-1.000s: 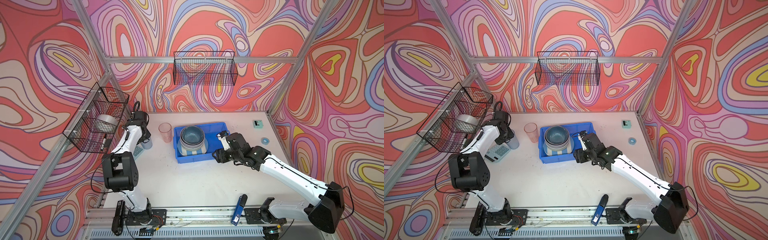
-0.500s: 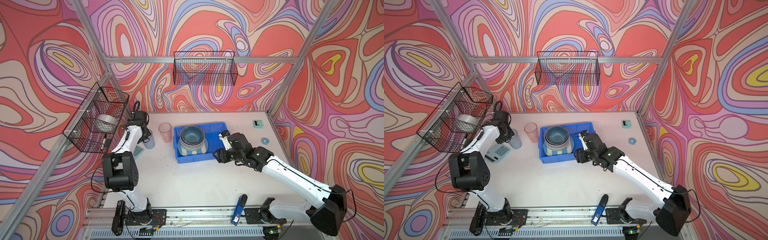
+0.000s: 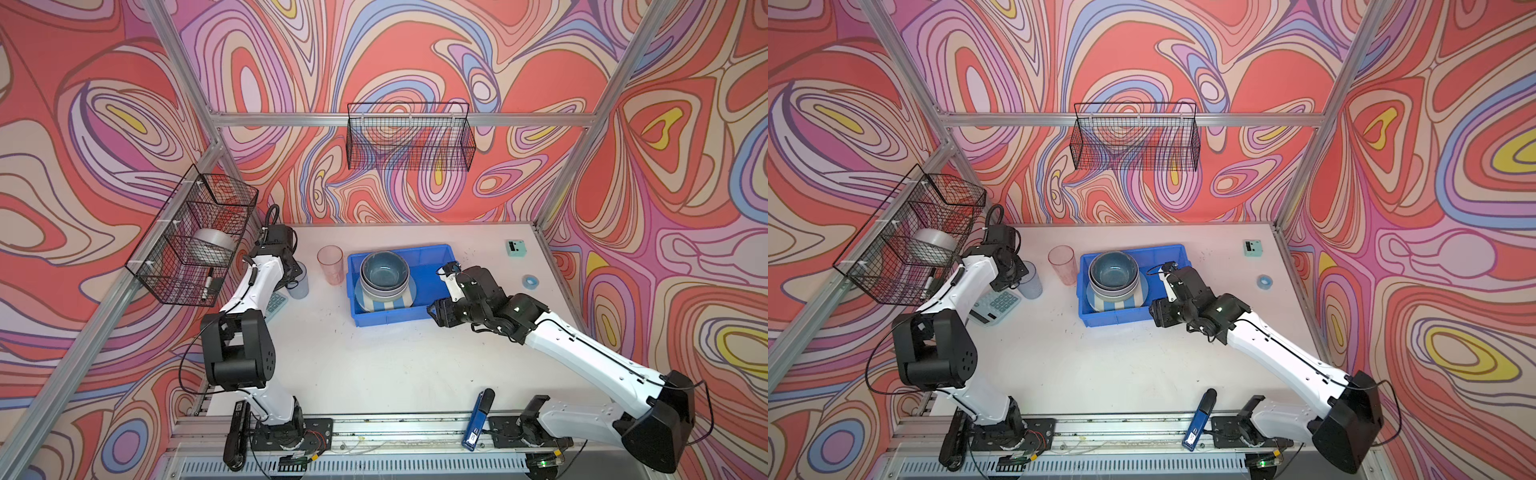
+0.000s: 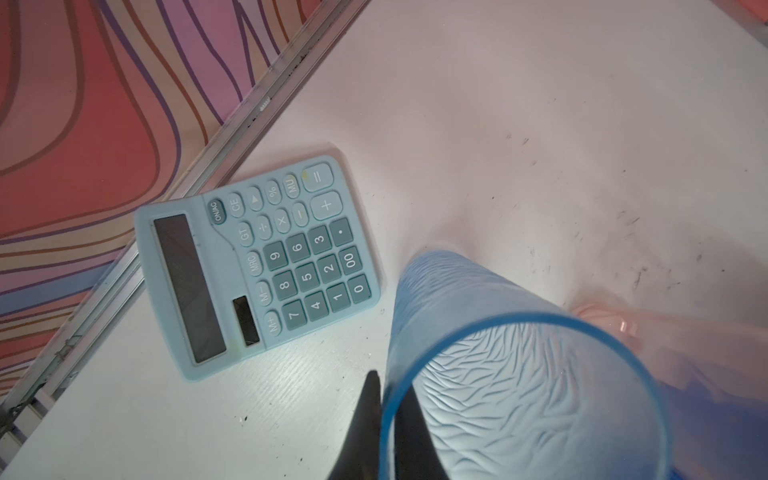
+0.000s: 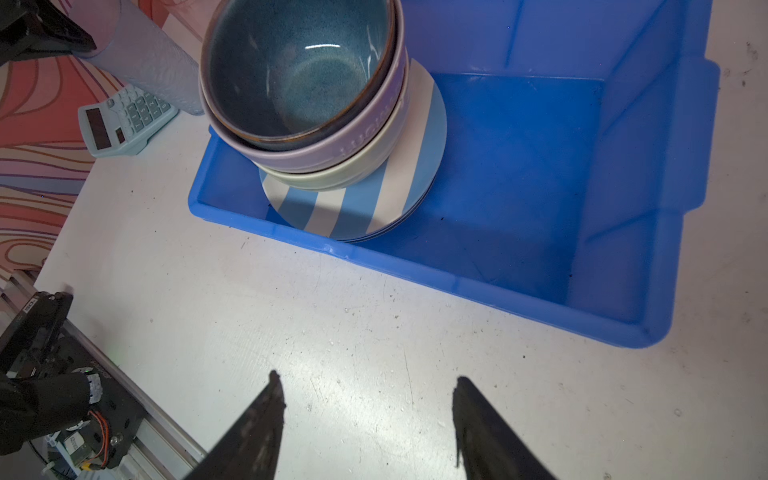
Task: Place the mixed dishes into the plastic bin
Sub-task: 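Close the left gripper on the frosted blue cup and lift it, then carry the frosted blue cup toward the bin with left while right reaches toward it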
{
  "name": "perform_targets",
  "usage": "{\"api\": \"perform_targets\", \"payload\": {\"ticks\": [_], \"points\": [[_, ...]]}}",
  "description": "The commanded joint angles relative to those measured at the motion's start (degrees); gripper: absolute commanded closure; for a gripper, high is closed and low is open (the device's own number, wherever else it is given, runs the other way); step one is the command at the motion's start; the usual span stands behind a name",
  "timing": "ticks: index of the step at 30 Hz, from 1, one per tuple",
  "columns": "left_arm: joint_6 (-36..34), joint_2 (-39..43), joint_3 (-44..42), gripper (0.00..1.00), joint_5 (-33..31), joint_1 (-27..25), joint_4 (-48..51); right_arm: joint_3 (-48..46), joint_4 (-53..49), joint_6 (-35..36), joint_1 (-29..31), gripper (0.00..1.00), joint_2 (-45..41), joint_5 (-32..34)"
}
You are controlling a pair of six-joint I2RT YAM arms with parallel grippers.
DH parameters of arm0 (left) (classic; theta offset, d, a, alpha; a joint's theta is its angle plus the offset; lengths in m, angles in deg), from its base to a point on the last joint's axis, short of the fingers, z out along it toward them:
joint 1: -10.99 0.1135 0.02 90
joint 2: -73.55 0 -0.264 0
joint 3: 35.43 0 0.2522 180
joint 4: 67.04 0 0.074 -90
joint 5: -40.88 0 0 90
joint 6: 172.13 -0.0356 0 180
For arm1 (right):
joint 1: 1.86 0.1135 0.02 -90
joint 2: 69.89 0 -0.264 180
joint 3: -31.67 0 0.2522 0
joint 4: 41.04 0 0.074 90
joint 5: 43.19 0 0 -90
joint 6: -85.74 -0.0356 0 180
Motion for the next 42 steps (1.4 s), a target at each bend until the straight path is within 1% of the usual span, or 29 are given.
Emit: {"api": "perform_targets", "payload": {"ticks": [1,10,16,20,23,27,29,31,33,36,39,42], "points": [[-0.97,4.44,-0.44,1.00,-0.10,0.30,2.53,1.73,-0.99,-0.59,0.00,0.35,-1.46,0.59],[-2.78,12.01,-1.21,1.00,4.63,0.30,5.62,3.74,-1.01,-1.57,0.00,0.37,-1.65,-1.34],[-3.27,18.19,-2.01,1.00,8.37,0.21,7.75,6.33,-2.37,-1.75,0.00,0.39,-0.48,-0.84],[-4.11,23.05,-0.69,1.00,8.71,0.21,10.59,8.70,-2.94,-1.80,0.00,0.40,0.11,-2.04],[-4.87,25.82,0.82,1.00,10.09,0.05,12.34,10.61,-2.93,-2.09,0.03,0.41,0.43,-3.00],[-6.23,26.92,4.50,1.00,11.62,-2.19,15.35,14.41,-4.28,-2.62,0.03,0.42,1.30,-4.04],[-6.59,26.89,6.00,1.00,12.10,-4.90,16.27,16.00,-4.83,-2.71,0.09,0.43,1.49,-4.27],[-6.47,26.50,7.44,1.00,10.93,-9.39,17.03,17.87,-5.97,-3.34,0.08,0.43,2.06,-3.16],[-5.96,25.65,9.26,1.00,8.00,-15.84,17.80,21.05,-9.03,-4.21,0.09,0.43,3.36,-0.97],[-4.46,23.74,12.30,1.00,2.80,-24.68,19.39,24.36,-11.05,-5.02,0.20,0.44,4.16,-0.52],[-2.82,21.94,14.57,1.00,-0.73,-31.85,19.57,26.36,-11.30,-6.42,0.18,0.46,3.97,0.42],[-1.58,19.58,16.33,1.00,-3.35,-37.45,19.31,28.51,-13.63,-7.81,0.57,0.50,4.68,5.29]]}}
